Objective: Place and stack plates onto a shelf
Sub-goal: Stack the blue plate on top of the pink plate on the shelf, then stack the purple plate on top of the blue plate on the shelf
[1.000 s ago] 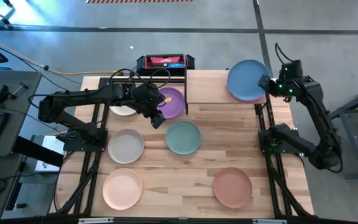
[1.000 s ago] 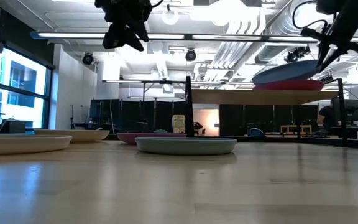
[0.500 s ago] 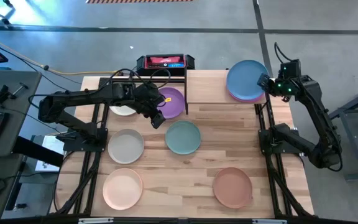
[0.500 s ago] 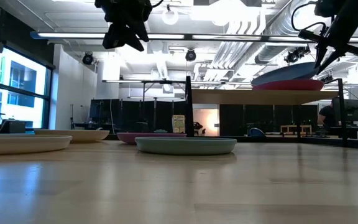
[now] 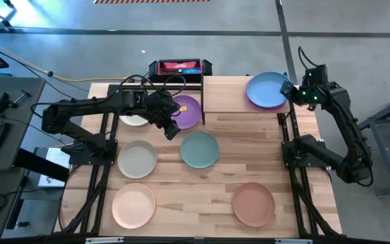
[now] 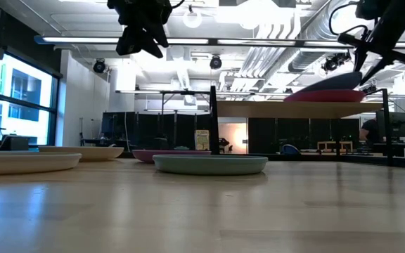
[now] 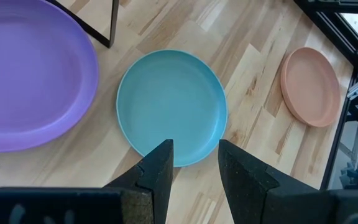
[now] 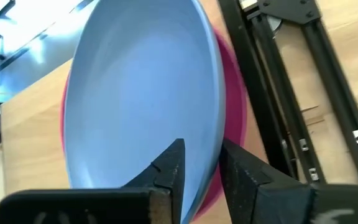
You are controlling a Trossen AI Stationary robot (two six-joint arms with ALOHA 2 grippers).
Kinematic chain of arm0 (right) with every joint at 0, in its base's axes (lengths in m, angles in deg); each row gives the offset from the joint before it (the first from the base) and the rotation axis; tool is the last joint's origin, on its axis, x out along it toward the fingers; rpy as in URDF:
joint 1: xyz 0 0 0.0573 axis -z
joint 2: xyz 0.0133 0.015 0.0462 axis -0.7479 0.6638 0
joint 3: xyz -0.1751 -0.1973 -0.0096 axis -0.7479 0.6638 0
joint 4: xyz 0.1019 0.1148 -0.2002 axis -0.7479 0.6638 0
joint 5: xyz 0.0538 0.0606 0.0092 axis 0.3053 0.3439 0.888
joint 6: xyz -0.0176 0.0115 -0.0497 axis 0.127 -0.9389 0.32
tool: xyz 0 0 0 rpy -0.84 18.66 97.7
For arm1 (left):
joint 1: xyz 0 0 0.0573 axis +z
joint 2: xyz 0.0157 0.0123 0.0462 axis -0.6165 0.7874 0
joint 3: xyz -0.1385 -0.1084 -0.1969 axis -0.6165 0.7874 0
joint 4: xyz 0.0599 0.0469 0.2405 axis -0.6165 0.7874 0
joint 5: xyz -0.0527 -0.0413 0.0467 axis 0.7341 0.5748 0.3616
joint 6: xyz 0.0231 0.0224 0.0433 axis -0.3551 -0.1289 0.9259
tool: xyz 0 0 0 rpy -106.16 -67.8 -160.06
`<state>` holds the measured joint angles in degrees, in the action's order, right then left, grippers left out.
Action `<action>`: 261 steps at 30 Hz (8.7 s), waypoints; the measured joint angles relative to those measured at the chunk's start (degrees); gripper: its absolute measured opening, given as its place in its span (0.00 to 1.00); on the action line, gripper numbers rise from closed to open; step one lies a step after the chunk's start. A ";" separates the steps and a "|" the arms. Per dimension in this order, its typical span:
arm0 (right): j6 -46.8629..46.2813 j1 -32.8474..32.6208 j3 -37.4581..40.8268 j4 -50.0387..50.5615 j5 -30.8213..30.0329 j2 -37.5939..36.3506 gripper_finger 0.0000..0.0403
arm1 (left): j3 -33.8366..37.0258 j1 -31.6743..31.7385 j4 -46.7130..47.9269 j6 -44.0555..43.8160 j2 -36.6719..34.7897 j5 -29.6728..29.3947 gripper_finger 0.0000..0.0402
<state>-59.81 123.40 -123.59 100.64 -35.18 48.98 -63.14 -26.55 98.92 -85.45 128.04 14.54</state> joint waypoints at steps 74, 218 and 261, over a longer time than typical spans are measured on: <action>-9.44 -29.91 -0.66 -38.92 22.46 -9.84 0.19 | 0.07 -11.92 13.97 -4.39 0.59 -0.44 0.29; 4.09 -64.56 -0.66 -36.56 2.51 2.54 0.19 | 8.31 4.24 -2.73 56.06 18.68 -24.80 0.00; 1.25 -56.97 -0.63 -44.27 -4.69 11.23 0.35 | -5.35 -19.75 9.51 67.09 5.69 -36.07 0.00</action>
<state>-58.56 66.43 -124.23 56.37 -39.86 60.22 -68.49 -46.30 108.43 -18.36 133.73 -21.53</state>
